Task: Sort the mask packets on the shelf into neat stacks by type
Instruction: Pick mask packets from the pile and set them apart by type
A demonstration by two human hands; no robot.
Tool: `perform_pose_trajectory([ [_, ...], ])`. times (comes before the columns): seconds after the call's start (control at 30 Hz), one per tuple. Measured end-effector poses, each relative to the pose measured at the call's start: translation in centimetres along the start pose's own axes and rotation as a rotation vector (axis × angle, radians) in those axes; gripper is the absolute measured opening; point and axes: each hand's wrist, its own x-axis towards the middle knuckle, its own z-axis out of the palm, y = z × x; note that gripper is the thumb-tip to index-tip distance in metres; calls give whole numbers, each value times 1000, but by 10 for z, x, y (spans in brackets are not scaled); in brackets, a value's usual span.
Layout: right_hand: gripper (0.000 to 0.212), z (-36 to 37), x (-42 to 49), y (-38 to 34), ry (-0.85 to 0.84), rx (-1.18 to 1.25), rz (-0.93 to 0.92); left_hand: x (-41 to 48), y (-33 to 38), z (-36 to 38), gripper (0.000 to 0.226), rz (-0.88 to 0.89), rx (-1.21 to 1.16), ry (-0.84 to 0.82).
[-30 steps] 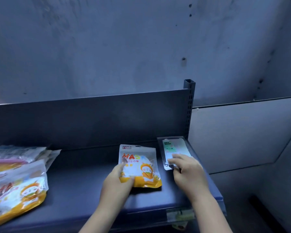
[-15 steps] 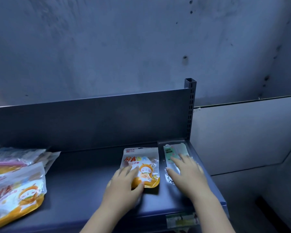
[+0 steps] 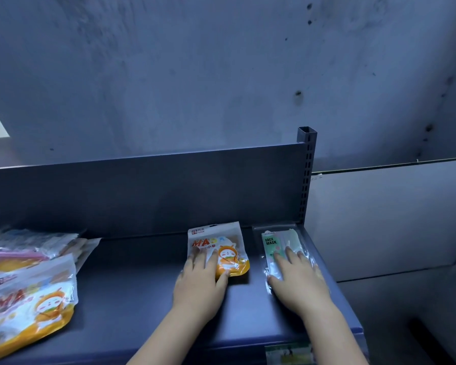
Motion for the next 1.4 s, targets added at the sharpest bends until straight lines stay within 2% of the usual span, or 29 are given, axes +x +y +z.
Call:
perform_pose_trajectory([
  [0.17, 71, 1, -1, 1, 26, -34, -16, 6, 2, 1, 75, 15, 4, -42],
  [0.5, 72, 6, -2, -9, 71, -49, -14, -4, -10, -9, 76, 73, 71, -44],
  [0.73, 83, 3, -6, -76, 201, 23, -174, -25, -23, -32, 89, 66, 117, 142],
  [0.83, 98, 4, -12, -110, 198, 24, -241, -33, -49, -47, 85, 43, 147, 196],
  [1.0, 102, 16, -16, -165, 182, 24, -300, -49, -108, -65, 102, -35, 168, 211],
  [1.23, 78, 41, -26, -255, 118, 41, -361, -73, -197, -91, 96, -148, 152, 173],
  [1.33, 76, 58, -34, -302, 76, 67, -378, -80, -242, -103, 117, -181, 163, 150],
  [1.4, 75, 69, -40, -333, 53, 82, -384, -84, -273, -115, 121, -192, 177, 147],
])
